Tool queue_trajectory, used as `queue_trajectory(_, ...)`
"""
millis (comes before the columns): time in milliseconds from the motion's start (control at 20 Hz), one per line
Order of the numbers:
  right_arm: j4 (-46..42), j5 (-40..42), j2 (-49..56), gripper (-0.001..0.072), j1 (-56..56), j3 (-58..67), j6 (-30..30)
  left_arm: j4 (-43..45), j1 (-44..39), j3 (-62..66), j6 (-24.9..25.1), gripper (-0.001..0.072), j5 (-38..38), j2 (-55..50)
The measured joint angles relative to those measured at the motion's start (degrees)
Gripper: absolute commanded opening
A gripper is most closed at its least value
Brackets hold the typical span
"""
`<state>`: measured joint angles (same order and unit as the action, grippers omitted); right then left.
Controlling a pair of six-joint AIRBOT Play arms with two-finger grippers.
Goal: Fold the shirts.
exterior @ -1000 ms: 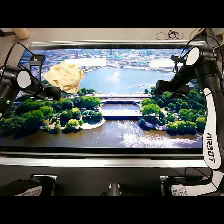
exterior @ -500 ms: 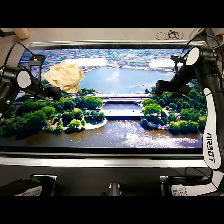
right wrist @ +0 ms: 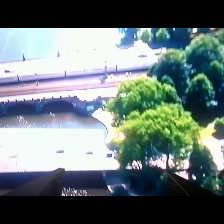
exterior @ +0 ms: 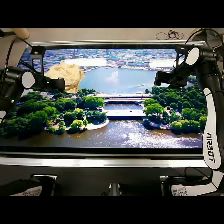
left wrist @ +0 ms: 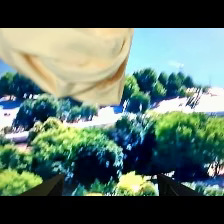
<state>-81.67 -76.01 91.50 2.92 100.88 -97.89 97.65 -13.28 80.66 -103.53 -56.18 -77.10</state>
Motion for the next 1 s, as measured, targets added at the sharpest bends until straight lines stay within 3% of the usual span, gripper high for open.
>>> queue_trajectory(200, 0.02, 10.25, 0.00, 0.0675, 0.00, 0.00, 0.00, -0.63, 0.13, 0.00, 1.40, 0.0695, 16.11, -2.62)
queue_trajectory(300, 0.00, 13.94, 0.04, 0.0674, 0.00, 0.00, 0.00, -1.05, 1.53, 1.53, 1.25, 0.0720, 19.39, -5.60)
queue_trajectory(600, 0.85, 12.74, 0.07, 0.0672, 0.04, 0.00, 0.00, -11.02, 11.19, 17.53, -2.75, 0.0720, 8.24, -25.31)
queue_trajectory(800, 1.49, 8.87, 0.07, 0.0672, 0.04, 0.00, 0.87, -22.99, 14.80, 22.58, -3.39, 0.0720, 7.72, -34.16)
queue_trajectory(850, 1.73, 8.13, 0.07, 0.0672, 0.04, 0.00, 1.07, -25.22, 15.21, 23.08, -3.43, 0.0582, 8.50, -35.56)
queue_trajectory(900, 1.95, 7.52, 0.07, 0.0672, 0.04, 0.00, 1.33, -27.67, 15.52, 23.52, -3.50, 0.0092, 9.60, -36.79)
queue_trajectory(950, 2.34, 7.02, 0.00, 0.0671, 0.04, 0.00, 1.42, -30.08, 15.82, 23.80, -3.52, 0.0029, 10.51, -37.73)
queue_trajectory(1000, 2.71, 6.78, -0.13, 0.0671, 0.04, 0.00, 1.53, -32.33, 15.96, 24.02, -3.48, 0.0028, 11.15, -38.18)
